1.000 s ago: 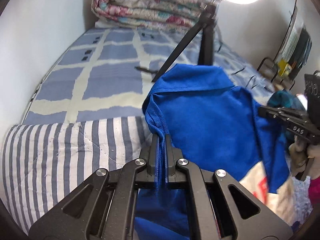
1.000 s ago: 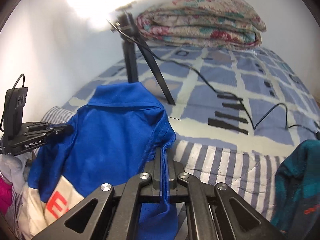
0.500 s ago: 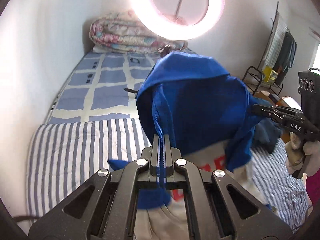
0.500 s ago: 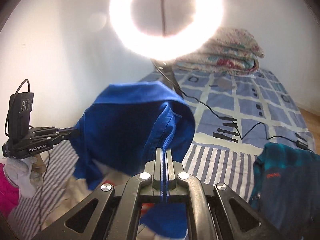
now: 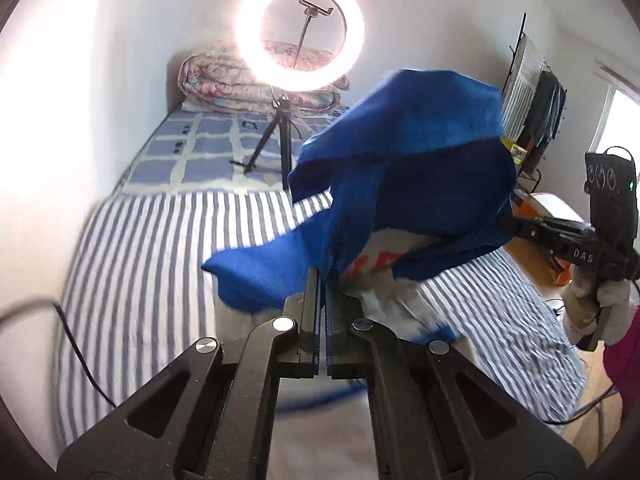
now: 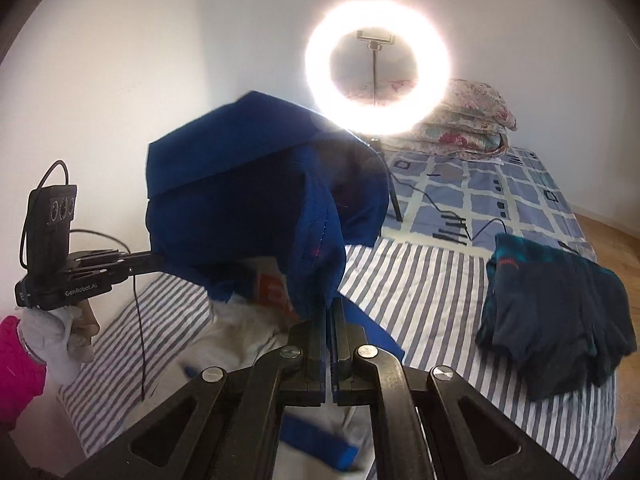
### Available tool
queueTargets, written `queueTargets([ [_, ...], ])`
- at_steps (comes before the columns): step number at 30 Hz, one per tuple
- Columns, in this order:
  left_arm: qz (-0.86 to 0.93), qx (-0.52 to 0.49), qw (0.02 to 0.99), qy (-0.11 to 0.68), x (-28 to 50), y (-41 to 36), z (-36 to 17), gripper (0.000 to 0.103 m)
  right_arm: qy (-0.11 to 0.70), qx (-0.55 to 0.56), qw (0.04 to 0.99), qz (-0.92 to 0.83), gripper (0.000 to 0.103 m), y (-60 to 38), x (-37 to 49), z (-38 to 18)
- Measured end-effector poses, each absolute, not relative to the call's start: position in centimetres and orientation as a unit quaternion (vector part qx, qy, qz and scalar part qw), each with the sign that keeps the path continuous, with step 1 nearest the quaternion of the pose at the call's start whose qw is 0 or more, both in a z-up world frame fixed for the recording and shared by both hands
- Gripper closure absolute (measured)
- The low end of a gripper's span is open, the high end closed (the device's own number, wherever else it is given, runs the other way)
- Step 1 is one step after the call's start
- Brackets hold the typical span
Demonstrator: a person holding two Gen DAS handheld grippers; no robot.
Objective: Fold large clothes
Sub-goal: 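Lift the blue collar and fold it over onto the folded hem with both tools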
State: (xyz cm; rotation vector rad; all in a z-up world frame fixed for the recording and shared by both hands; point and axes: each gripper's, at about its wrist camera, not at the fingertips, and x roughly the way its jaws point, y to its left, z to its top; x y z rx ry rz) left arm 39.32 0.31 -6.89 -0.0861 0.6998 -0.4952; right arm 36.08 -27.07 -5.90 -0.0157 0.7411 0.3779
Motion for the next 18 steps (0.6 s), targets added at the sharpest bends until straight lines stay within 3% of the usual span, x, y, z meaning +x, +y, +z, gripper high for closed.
queueTargets([
  [9, -0.241, -0.060, 0.897, 0.365, 29.1, 1.7, -12.7, 0.103, 0.397, -0.004, 0.901, 0.176, 0.103, -27.0, 24.2, -12.8],
  [18, -0.207, -0.044, 0.882, 0.421, 25.0, 2.6, -20.1, 0.103, 0.439, -0.010, 0.886, 0.146, 0.103, -27.2, 20.0, -19.0],
])
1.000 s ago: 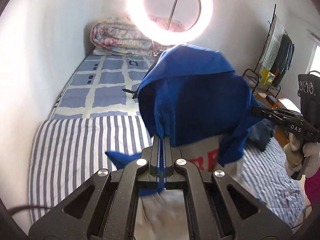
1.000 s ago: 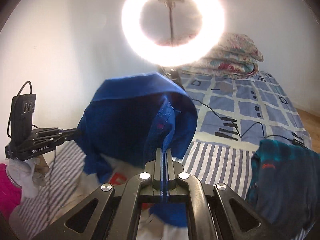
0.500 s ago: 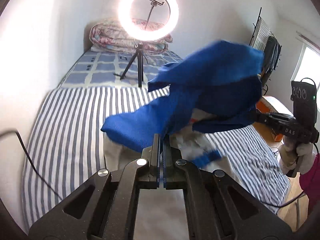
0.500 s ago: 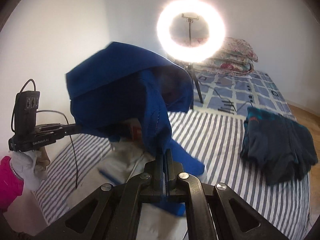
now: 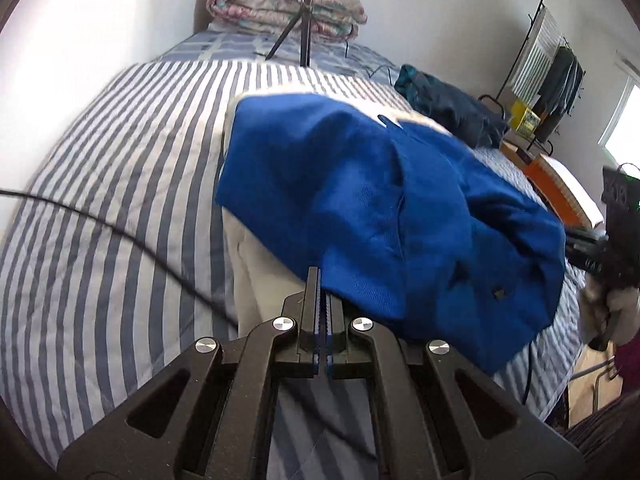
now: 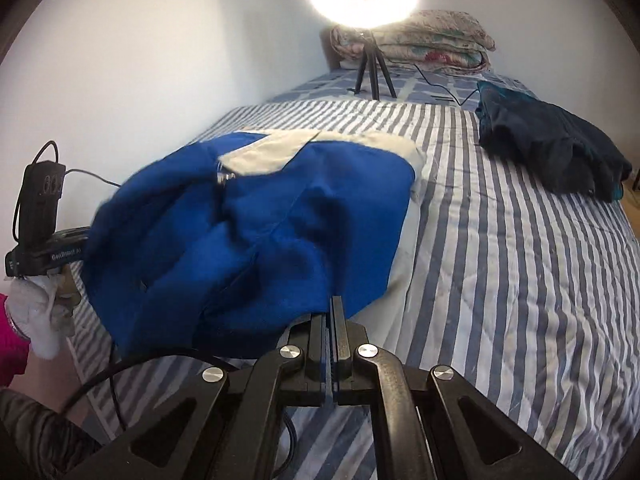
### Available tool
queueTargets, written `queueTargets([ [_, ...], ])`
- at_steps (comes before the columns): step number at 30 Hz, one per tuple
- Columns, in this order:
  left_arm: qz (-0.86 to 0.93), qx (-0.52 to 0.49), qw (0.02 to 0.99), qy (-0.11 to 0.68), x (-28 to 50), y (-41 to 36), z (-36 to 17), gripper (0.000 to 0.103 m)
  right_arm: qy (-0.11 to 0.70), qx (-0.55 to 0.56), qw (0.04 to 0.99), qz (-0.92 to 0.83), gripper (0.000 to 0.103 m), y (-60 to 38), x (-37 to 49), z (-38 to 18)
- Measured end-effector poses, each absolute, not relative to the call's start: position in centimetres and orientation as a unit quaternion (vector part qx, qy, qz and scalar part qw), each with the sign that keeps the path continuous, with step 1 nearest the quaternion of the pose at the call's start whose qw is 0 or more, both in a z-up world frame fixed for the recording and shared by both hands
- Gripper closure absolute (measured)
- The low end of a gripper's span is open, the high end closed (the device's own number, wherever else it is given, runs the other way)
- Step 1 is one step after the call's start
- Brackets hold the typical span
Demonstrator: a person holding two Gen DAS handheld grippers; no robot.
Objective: Fold large clothes
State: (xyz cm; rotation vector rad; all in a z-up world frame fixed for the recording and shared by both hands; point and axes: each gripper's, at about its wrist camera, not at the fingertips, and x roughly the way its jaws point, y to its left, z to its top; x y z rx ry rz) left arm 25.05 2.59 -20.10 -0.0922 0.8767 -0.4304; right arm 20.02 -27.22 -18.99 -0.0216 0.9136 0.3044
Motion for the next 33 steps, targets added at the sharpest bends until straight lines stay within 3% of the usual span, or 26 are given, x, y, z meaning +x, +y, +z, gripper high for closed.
queueTargets([
  [3, -0.207, -0.054, 0.880, 0.424, 24.3, 3.3, -19.8, 0.103, 0.438, -0.031, 0.887, 0.139, 0.103, -27.0, 19.9, -18.3],
  [7, -0.201, -0.053, 0.886, 0.415, 23.2, 4.8, -18.1, 0.103, 0.426, -0.057, 0.894, 0.125, 0.089, -26.8, 18.4, -16.4],
  [15, -0.209, -0.067, 0.911, 0.349, 18.8, 7.7, -9.0, 0.103, 0.357, -0.066, 0.925, 0.110, 0.076, -28.0, 13.3, -7.2],
  [19, -0.216, -0.074, 0.923, 0.308, 16.4, 8.8, -2.9, 0.103, 0.304, -0.084, 0.943, 0.103, 0.046, -28.3, 10.3, -1.3],
  [33, -0.217, -0.071, 0.954, 0.192, 8.5, 12.7, 15.1, 0.103, 0.169, -0.153, 0.971, 0.071, 0.035, -28.7, 3.3, 16.0],
])
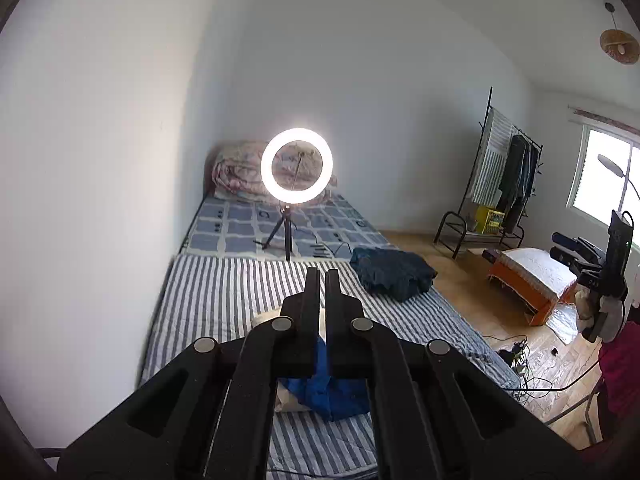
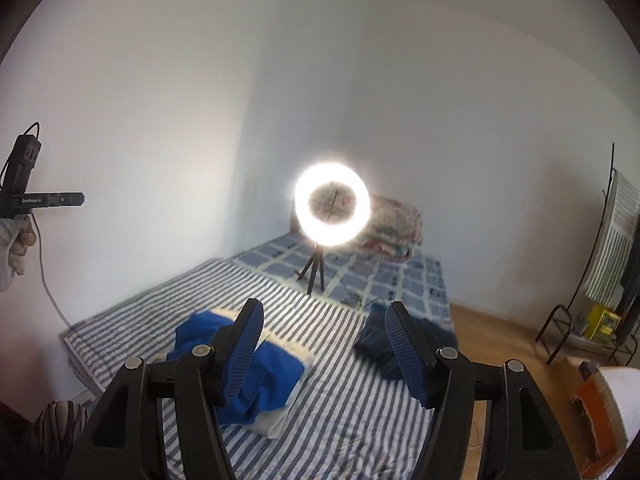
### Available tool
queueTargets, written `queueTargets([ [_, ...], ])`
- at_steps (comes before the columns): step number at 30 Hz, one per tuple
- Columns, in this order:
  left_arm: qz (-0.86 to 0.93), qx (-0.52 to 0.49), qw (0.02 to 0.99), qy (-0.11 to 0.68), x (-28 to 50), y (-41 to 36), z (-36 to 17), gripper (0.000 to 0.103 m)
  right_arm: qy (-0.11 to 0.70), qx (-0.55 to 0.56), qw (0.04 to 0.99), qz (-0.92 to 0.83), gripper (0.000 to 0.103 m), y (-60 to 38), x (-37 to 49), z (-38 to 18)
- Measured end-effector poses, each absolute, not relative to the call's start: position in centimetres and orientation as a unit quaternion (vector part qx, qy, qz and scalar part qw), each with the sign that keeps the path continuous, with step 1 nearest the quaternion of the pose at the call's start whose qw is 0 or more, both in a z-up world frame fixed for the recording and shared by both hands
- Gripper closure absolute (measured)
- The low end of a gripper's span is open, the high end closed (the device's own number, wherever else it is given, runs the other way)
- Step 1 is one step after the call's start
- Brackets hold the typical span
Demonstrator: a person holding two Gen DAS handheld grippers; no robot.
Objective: Fold large clothes
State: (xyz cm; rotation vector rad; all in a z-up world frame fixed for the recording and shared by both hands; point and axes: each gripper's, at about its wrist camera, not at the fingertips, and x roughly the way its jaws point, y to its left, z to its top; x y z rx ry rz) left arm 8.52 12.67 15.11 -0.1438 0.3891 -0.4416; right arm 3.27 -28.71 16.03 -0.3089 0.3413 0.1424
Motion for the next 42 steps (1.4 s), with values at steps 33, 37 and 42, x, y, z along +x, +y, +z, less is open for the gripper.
queueTargets([
  [33, -0.185, -0.371, 0.788, 0.456, 27.7, 12.7, -17.6, 0.039, 0.426, 0.029, 0.893, 0.145, 0.024, -29.9, 14.9, -11.1],
  [37, -0.179, -0.411, 0.763, 0.465, 30.0, 11.9, -21.3, 0.039, 0.453, 0.087, 0.871, 0.168, 0.030, -29.9, 17.2, -14.7],
  [42, -0.183, -0.446, 0.737, 0.473, 32.1, 10.9, -24.2, 0.039, 0.477, 0.187, 0.838, 0.186, 0.036, -31.2, 20.3, -18.9],
])
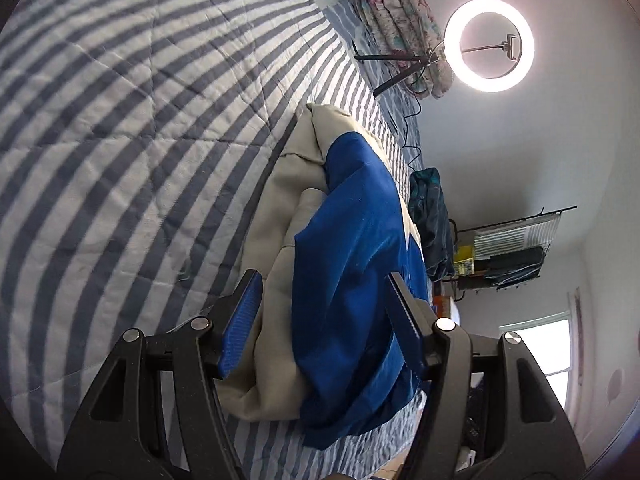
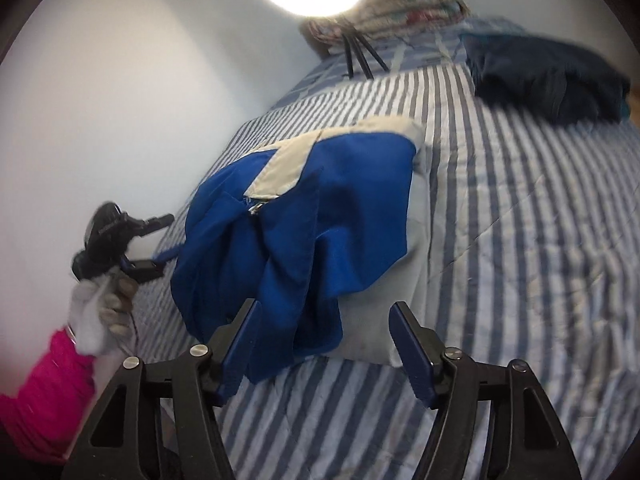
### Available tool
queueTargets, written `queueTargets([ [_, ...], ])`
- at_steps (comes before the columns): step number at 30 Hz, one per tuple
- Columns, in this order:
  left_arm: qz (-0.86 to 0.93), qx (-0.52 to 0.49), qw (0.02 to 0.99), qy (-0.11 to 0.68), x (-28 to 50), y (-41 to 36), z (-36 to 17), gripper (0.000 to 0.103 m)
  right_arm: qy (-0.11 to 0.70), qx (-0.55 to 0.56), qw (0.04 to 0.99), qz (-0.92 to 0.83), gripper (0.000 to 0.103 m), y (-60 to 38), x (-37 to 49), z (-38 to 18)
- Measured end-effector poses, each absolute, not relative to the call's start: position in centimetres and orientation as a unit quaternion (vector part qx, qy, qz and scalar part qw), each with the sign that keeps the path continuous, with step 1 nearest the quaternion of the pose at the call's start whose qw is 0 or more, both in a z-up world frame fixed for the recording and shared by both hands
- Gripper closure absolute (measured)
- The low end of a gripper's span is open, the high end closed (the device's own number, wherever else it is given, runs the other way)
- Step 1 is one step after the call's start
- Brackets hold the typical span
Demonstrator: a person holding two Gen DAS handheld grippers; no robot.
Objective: Fold large clothes
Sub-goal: 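Press and tuck the blue fabric edge of the bundle with both tools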
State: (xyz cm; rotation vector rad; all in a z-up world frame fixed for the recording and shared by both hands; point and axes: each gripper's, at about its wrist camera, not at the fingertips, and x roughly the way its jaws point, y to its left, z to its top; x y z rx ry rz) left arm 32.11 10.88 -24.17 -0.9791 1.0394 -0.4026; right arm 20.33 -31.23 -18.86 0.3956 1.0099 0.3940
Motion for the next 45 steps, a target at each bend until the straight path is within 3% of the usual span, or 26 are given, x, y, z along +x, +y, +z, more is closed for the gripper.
queueTargets([
  [5, -0.188, -0.463, 0.732, 0.463, 33.2, 10.2, -24.8, 0.043, 0.485, 0.237, 0.819, 0.195, 0.042, -31.9, 21.9, -20.4],
  [10, -0.200, -0.445, 0.738, 0.465, 33.8, 9.1, -24.0, 0.083, 0.477, 0.286, 0.807, 0.200, 0.052, -32.9, 22.7, -20.9],
  [11, -0.197, -0.439, 0.741, 0.468, 33.9, 8.8, -23.8, 0.099, 0.480, 0.287, 0.805, 0.197, 0.057, -32.9, 22.9, -21.1],
  [12, -0.197, -0.438, 0.742, 0.468, 34.2, 8.6, -23.6, 0.100, 0.483, 0.288, 0.803, 0.196, 0.061, -32.8, 23.0, -21.3],
  [14, -0.190, -0.435, 0.748, 0.463, 33.9, 8.4, -23.2, 0.102, 0.491, 0.297, 0.793, 0.202, 0.086, -32.7, 23.4, -21.7],
  [17, -0.194, -0.440, 0.749, 0.455, 32.8, 8.3, -22.1, 0.103, 0.492, 0.288, 0.795, 0.208, 0.103, -32.2, 23.6, -20.9],
  [22, -0.173, -0.412, 0.768, 0.459, 30.2, 8.5, -22.1, 0.103, 0.477, 0.247, 0.818, 0.204, 0.103, -32.7, 23.2, -18.1],
  [26, -0.151, -0.413, 0.761, 0.476, 30.1, 8.8, -25.0, 0.103, 0.507, 0.231, 0.811, 0.180, 0.103, -32.6, 23.0, -20.7],
  [30, -0.152, -0.368, 0.779, 0.485, 30.2, 8.2, -23.9, 0.103, 0.511, 0.211, 0.817, 0.166, 0.103, -32.2, 22.8, -20.6],
  [33, -0.150, -0.314, 0.806, 0.479, 29.6, 8.5, -21.4, 0.103, 0.515, 0.171, 0.822, 0.170, 0.090, -32.2, 22.3, -18.6],
  [34, -0.148, -0.296, 0.816, 0.473, 29.3, 8.7, -20.4, 0.103, 0.509, 0.148, 0.831, 0.170, 0.076, -32.2, 21.9, -17.5],
  [35, -0.147, -0.282, 0.826, 0.466, 29.0, 8.9, -19.7, 0.103, 0.498, 0.124, 0.842, 0.166, 0.072, -32.2, 21.6, -16.3],
  [43, -0.147, -0.200, 0.874, 0.418, 33.0, 6.3, -14.3, 0.103, 0.410, 0.061, 0.897, 0.150, 0.071, -31.5, 25.2, -11.0],
  [45, -0.144, -0.180, 0.879, 0.417, 34.8, 4.8, -14.0, 0.097, 0.408, 0.058, 0.899, 0.152, 0.071, -30.5, 27.2, -11.3],
])
